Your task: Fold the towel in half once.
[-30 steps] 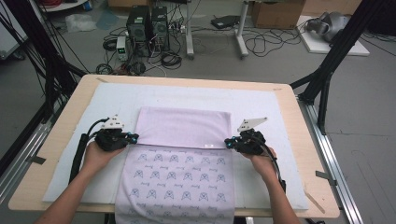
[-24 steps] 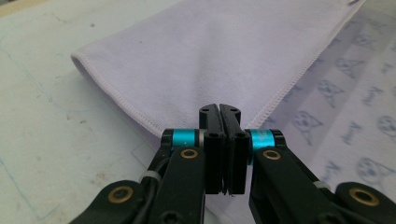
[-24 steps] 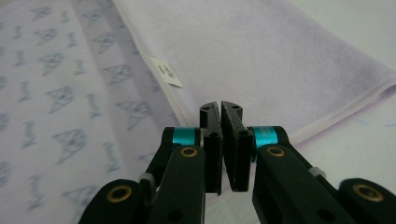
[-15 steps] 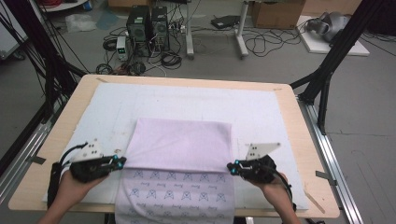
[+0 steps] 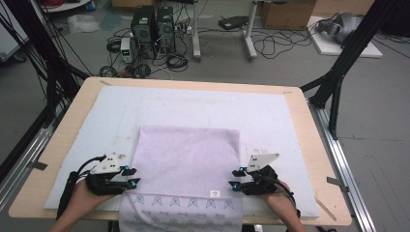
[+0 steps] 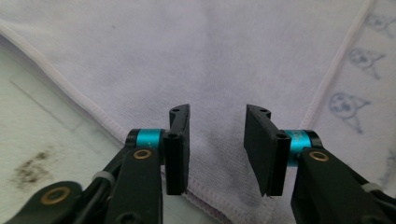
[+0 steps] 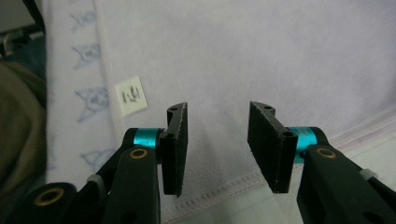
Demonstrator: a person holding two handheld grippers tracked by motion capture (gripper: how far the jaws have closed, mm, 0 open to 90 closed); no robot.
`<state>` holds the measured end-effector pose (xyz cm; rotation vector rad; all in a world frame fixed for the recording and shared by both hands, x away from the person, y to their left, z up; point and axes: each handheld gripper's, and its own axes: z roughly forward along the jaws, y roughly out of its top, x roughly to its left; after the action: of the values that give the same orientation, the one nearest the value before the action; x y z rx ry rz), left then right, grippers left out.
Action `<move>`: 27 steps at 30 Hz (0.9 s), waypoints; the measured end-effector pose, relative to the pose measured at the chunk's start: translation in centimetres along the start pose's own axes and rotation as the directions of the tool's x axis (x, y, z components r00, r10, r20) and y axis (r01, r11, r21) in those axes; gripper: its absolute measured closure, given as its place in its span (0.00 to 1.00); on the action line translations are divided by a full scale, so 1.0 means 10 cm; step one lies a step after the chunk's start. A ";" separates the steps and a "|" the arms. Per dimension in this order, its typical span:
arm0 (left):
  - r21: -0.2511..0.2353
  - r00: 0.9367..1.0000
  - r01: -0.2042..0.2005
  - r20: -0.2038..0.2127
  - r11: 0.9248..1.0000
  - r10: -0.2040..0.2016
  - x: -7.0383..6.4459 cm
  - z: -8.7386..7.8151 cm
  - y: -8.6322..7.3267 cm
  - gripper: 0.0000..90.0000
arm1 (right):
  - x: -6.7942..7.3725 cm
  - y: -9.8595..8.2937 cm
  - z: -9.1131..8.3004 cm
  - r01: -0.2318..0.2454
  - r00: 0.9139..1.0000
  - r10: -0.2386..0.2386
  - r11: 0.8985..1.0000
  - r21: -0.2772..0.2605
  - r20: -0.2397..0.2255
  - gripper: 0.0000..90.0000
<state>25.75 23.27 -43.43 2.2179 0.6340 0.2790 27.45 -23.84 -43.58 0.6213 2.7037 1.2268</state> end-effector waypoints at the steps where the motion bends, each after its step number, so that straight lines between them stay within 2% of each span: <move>1: 0.014 1.000 -0.005 0.006 1.000 0.005 -0.01 0.04 -0.02 0.73 | 0.00 -0.01 0.04 0.007 1.000 -0.007 1.000 0.027 -0.003 0.69; 2: 0.004 1.000 -0.014 0.006 1.000 0.014 -0.03 0.07 -0.04 0.81 | 0.01 -0.02 0.07 0.020 1.000 -0.020 0.999 0.045 0.000 0.73; 3: -0.010 1.000 -0.021 0.008 1.000 0.021 -0.04 0.07 -0.05 0.86 | 0.03 -0.02 0.07 0.025 1.000 -0.026 0.999 0.033 0.004 0.82; 4: -0.007 1.000 -0.016 0.013 1.000 0.016 -0.04 0.07 -0.05 0.95 | 0.02 -0.02 0.07 0.023 1.000 -0.022 0.999 0.034 -0.011 0.90; 5: -0.005 1.000 -0.013 0.016 1.000 0.013 -0.04 0.06 -0.04 0.97 | 0.02 0.00 0.07 0.019 1.000 -0.018 0.999 0.044 -0.024 0.95; 8: -0.026 1.000 0.007 0.019 1.000 -0.006 -0.02 -0.02 -0.01 0.97 | 0.01 0.04 0.06 0.022 0.999 -0.020 0.999 0.050 -0.030 0.97; 10: -0.045 1.000 0.001 0.013 0.999 0.000 -0.05 -0.12 0.02 0.98 | 0.03 0.07 0.00 0.025 0.999 -0.024 0.999 0.023 -0.030 0.97; 12: -0.068 1.000 -0.002 0.015 0.998 0.003 -0.10 -0.24 0.04 0.98 | 0.07 0.11 -0.10 0.022 0.999 -0.022 1.000 -0.015 -0.033 0.97; 15: -0.094 0.999 -0.022 0.022 0.995 0.024 -0.23 -0.40 0.04 0.98 | 0.21 0.16 -0.25 0.047 0.998 -0.048 0.998 -0.031 -0.040 0.97; 18: -0.109 0.998 -0.035 0.052 0.993 0.041 -0.37 -0.50 0.00 0.97 | 0.38 0.13 -0.35 0.063 0.995 -0.065 0.997 -0.037 -0.073 0.97; 19: -0.108 0.998 -0.034 0.052 0.994 0.040 -0.38 -0.51 0.00 0.95 | 0.41 0.11 -0.37 0.065 0.995 -0.067 0.997 -0.034 -0.072 0.96; 20: -0.104 0.998 -0.036 0.047 0.994 0.041 -0.38 -0.51 0.00 0.88 | 0.42 0.09 -0.37 0.063 0.995 -0.066 0.997 -0.039 -0.069 0.92; 22: -0.102 0.999 -0.029 0.029 0.994 0.032 -0.32 -0.46 0.02 0.79 | 0.36 0.09 -0.36 0.042 0.997 -0.045 0.998 -0.043 -0.070 0.84; 24: -0.096 1.000 -0.013 0.003 0.995 0.013 -0.24 -0.38 0.06 0.71 | 0.27 0.11 -0.33 0.029 0.999 -0.031 0.999 -0.044 -0.041 0.77; 26: -0.094 0.999 -0.011 -0.036 0.996 0.007 -0.13 -0.30 0.11 0.69 | 0.13 0.15 -0.27 0.007 1.000 -0.008 0.999 -0.042 -0.016 0.72; 27: -0.094 0.999 0.004 -0.051 0.996 -0.009 -0.07 -0.25 0.14 0.68 | 0.05 0.18 -0.25 0.000 1.000 0.000 0.999 -0.034 0.000 0.69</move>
<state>24.64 23.75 -40.76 2.1243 0.6424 0.3562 26.87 -24.30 -40.60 0.6174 2.6769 1.2708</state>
